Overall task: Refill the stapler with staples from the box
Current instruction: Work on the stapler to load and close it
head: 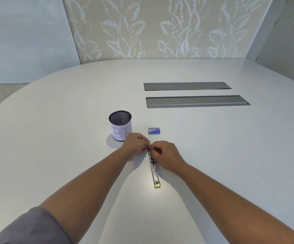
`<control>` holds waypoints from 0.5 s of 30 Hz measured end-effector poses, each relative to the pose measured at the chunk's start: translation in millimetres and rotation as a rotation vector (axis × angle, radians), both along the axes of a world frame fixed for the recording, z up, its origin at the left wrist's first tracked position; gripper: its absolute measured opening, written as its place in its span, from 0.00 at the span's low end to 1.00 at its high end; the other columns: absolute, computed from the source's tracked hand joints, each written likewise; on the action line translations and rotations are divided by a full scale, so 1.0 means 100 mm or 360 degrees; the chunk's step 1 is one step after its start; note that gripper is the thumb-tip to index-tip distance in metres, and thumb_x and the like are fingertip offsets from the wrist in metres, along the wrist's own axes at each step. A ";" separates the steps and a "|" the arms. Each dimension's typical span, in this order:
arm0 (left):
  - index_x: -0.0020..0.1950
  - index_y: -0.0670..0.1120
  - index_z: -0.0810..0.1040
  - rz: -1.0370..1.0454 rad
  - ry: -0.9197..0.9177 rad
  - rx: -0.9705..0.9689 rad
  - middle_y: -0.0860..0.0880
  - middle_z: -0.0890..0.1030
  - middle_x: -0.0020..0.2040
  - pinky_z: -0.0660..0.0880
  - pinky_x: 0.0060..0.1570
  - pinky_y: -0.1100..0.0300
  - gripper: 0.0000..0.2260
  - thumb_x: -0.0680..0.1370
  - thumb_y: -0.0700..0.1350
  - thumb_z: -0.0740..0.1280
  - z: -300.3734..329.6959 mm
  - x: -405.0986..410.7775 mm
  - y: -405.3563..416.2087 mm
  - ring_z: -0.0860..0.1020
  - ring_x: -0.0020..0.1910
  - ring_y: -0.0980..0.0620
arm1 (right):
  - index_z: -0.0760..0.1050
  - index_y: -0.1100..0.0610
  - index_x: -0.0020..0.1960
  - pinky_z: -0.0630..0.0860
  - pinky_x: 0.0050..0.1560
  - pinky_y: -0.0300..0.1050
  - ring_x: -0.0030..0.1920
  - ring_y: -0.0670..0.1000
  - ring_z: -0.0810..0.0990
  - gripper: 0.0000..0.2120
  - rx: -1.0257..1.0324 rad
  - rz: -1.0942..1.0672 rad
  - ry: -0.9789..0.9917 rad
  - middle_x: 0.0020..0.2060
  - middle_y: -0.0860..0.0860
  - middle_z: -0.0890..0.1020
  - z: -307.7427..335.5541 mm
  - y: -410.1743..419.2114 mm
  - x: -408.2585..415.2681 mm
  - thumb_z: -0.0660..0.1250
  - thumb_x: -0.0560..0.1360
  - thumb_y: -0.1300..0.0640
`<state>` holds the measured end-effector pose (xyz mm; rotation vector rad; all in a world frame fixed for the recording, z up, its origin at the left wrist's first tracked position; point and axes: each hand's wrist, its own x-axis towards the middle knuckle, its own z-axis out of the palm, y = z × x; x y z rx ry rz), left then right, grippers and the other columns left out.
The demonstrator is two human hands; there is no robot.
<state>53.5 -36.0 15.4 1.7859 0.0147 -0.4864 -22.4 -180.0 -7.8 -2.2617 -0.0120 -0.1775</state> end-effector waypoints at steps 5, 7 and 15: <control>0.43 0.37 0.81 -0.0012 -0.0033 -0.0011 0.40 0.80 0.34 0.69 0.23 0.66 0.03 0.75 0.30 0.71 -0.03 -0.01 0.01 0.73 0.21 0.54 | 0.75 0.47 0.37 0.71 0.35 0.47 0.34 0.49 0.74 0.07 -0.0310 0.0014 -0.0083 0.29 0.48 0.75 0.00 0.08 -0.05 0.65 0.74 0.52; 0.44 0.36 0.81 -0.0023 -0.0046 -0.0028 0.40 0.80 0.35 0.70 0.23 0.66 0.02 0.76 0.30 0.70 -0.04 -0.01 0.02 0.73 0.21 0.55 | 0.75 0.44 0.42 0.67 0.35 0.44 0.34 0.47 0.72 0.02 -0.0388 0.0014 -0.0050 0.30 0.45 0.73 0.01 0.10 -0.07 0.66 0.72 0.47; 0.47 0.42 0.84 -0.0145 -0.0317 0.0101 0.51 0.82 0.34 0.77 0.36 0.61 0.03 0.78 0.42 0.72 -0.18 -0.02 0.08 0.77 0.30 0.55 | 0.66 0.46 0.59 0.75 0.37 0.50 0.38 0.55 0.79 0.21 -0.0471 -0.0076 0.0165 0.33 0.48 0.78 0.05 0.13 -0.09 0.64 0.68 0.51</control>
